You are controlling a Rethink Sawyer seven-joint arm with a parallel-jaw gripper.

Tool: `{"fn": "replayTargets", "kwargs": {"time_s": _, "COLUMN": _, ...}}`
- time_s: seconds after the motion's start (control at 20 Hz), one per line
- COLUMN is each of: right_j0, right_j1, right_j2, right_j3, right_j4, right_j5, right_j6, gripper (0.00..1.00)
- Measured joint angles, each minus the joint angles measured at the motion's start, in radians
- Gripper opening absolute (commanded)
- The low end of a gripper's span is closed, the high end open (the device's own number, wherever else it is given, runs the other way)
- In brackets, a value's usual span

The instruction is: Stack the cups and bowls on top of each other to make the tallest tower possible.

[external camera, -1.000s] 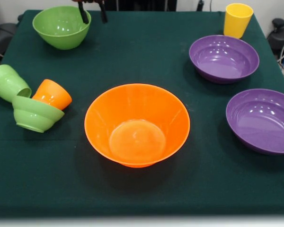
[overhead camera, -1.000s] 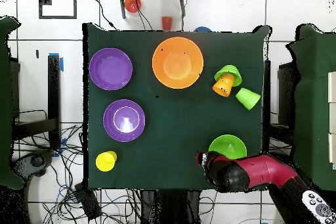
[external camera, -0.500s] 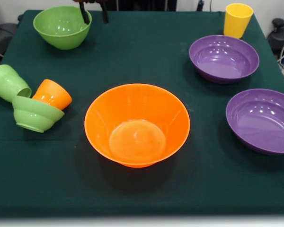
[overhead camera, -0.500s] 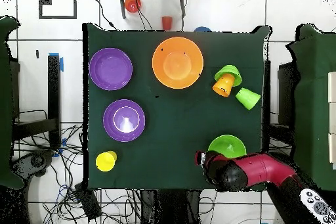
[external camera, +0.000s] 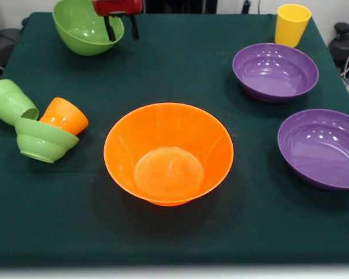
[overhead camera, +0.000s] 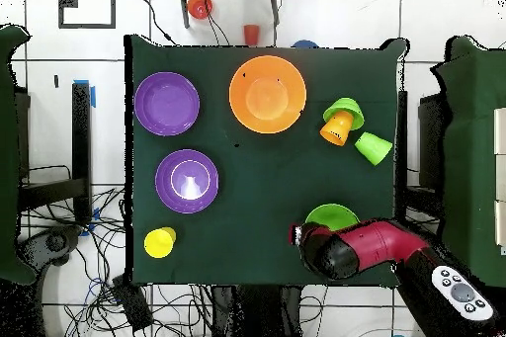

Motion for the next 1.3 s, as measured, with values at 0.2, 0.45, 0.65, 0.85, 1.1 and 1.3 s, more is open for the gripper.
{"fn": "replayTargets", "kwargs": {"time_s": 0.2, "right_j0": 0.0, "right_j1": 0.031, "right_j2": -0.004, "right_j3": -0.016, "right_j4": -0.009, "right_j5": 0.0, "right_j6": 0.0, "gripper": 1.0}}
{"fn": "replayTargets", "kwargs": {"time_s": 0.45, "right_j0": -0.007, "right_j1": 0.075, "right_j2": -0.007, "right_j3": -0.039, "right_j4": -0.013, "right_j5": 0.0, "right_j6": 0.0, "gripper": 0.0}}
{"fn": "replayTargets", "kwargs": {"time_s": 0.65, "right_j0": -0.018, "right_j1": 0.085, "right_j2": -0.007, "right_j3": -0.04, "right_j4": -0.013, "right_j5": 0.0, "right_j6": 0.0, "gripper": 0.0}}
{"fn": "replayTargets", "kwargs": {"time_s": 0.85, "right_j0": -0.027, "right_j1": 0.088, "right_j2": -0.006, "right_j3": -0.04, "right_j4": -0.012, "right_j5": 0.0, "right_j6": 0.0, "gripper": 0.0}}
{"fn": "replayTargets", "kwargs": {"time_s": 1.1, "right_j0": -0.026, "right_j1": 0.088, "right_j2": -0.006, "right_j3": -0.04, "right_j4": -0.012, "right_j5": 0.0, "right_j6": 0.0, "gripper": 0.0}}
{"fn": "replayTargets", "kwargs": {"time_s": 1.3, "right_j0": -0.025, "right_j1": 0.088, "right_j2": -0.006, "right_j3": -0.04, "right_j4": -0.012, "right_j5": 0.0, "right_j6": 0.0, "gripper": 0.0}}
